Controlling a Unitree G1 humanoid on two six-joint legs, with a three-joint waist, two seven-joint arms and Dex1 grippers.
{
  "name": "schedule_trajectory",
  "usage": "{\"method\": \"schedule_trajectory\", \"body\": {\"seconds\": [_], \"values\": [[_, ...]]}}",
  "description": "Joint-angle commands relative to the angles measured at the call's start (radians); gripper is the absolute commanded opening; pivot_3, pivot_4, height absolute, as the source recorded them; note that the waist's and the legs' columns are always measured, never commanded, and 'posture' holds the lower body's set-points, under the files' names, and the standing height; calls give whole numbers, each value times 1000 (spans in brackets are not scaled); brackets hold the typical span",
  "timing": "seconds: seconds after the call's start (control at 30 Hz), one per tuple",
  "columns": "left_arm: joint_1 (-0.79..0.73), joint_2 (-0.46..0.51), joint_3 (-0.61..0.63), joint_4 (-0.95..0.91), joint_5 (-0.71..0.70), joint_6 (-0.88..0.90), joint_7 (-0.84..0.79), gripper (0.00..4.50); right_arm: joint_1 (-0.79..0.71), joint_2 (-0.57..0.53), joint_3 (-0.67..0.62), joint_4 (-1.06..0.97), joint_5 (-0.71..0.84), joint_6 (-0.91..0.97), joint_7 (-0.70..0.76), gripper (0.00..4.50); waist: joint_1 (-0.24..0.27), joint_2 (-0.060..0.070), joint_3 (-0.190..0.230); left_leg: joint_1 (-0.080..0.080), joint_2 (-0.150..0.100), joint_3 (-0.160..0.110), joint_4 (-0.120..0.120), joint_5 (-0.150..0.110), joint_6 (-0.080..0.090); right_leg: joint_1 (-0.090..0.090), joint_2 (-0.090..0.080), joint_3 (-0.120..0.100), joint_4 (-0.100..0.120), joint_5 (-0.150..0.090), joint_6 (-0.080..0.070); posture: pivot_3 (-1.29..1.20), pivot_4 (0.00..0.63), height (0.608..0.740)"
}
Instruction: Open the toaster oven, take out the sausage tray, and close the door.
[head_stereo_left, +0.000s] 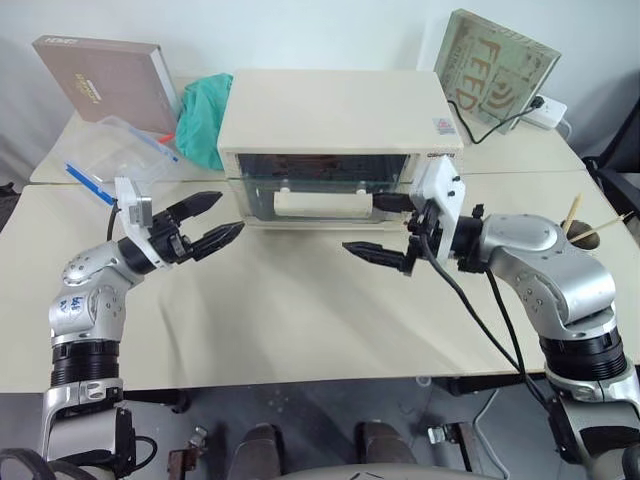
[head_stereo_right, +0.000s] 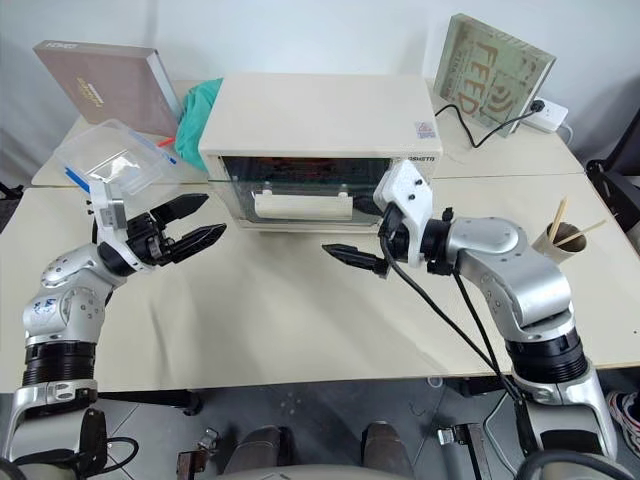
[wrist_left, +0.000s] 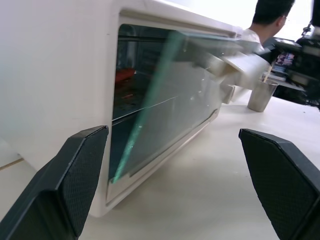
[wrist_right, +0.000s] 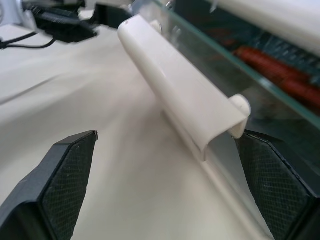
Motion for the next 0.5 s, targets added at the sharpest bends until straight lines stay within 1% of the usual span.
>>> {"method": "schedule_trajectory", "body": {"seconds": [0.03, 0.1, 0.2, 0.27, 0.37, 0.5], "values": [[-40, 12, 21, 18, -8, -14, -7, 4464, 13, -6, 5, -64, 12, 2, 9, 4500, 0, 0, 0, 0, 0, 0, 0, 0, 0, 0, 0, 0, 0, 0, 0, 0, 150, 740], [-55, 15, 22, 33, -14, -13, -21, 4464, 23, -2, 8, -70, 9, 3, 7, 4500, 1, 0, 0, 0, 0, 0, 0, 0, 0, 0, 0, 0, 0, 0, 0, 0, 150, 740], [-77, 33, 22, 68, -14, 7, -39, 3835, 34, 0, 11, -75, 6, 3, 6, 4500, -1, 0, 0, 0, 0, 0, 0, 0, 0, 0, 0, 0, 0, 0, 0, 0, 150, 740], [-104, 48, 38, 100, -35, 24, -68, 3308, 45, 0, 17, -80, 2, 0, 6, 4500, -2, 0, 0, 0, 0, 0, 0, 0, 0, 0, 0, 0, 0, 0, 0, 0, 150, 740], [-143, 60, 52, 147, -53, 44, -97, 2323, 52, 3, 24, -83, -2, -3, 6, 4500, 0, 0, 0, 0, 0, 0, 0, 0, 0, 0, 0, 0, 0, 0, 0, 0, 150, 740], [-166, 61, 54, 161, -62, 68, -130, 1118, 60, 9, 32, -89, -2, -5, 1, 4500, 0, 0, 0, 0, 0, 0, 0, 0, 0, 0, 0, 0, 0, 0, 0, 0, 150, 740]]}}
